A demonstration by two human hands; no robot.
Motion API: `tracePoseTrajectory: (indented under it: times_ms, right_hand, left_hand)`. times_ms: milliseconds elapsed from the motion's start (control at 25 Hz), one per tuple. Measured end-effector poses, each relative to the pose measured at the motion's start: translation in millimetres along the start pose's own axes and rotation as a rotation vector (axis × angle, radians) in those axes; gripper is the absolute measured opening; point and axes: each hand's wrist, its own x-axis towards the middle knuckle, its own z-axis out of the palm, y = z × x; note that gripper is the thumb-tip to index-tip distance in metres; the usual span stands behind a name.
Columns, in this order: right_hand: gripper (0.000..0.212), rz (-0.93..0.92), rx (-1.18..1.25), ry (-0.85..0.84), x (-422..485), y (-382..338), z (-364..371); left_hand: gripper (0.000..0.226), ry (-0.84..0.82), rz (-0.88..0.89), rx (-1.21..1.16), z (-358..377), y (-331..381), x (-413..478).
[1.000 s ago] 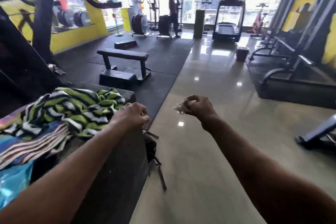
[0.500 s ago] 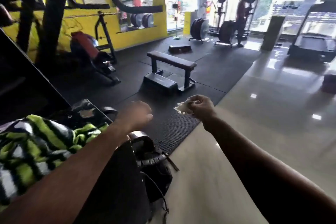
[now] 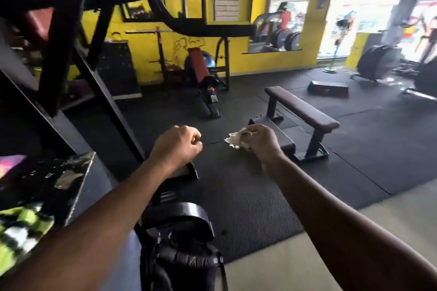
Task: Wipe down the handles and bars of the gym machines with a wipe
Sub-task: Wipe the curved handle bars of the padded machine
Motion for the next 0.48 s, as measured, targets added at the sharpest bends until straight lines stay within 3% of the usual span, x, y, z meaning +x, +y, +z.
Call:
tracePoseTrajectory:
  times_ms: [240,360,480]
  right_hand:
    - [0.027,-0.134,0.109,-0.108,143.0,-35.4,-50.5]
    - [0.013,-0.263,0.148,-0.144,189.7,-44.2,-49.7]
    - [0.015,-0.404,0.209,-0.135,216.0,-63.2,-48.4]
  left_hand:
    - [0.029,0.205,-0.055,0.053,-1.4,90.5,104.4]
    - [0.032,0.412,-0.048,0.093,1.1,112.0,143.2]
    - [0.033,0.579,-0.019,0.137,-2.8,124.3,174.3]
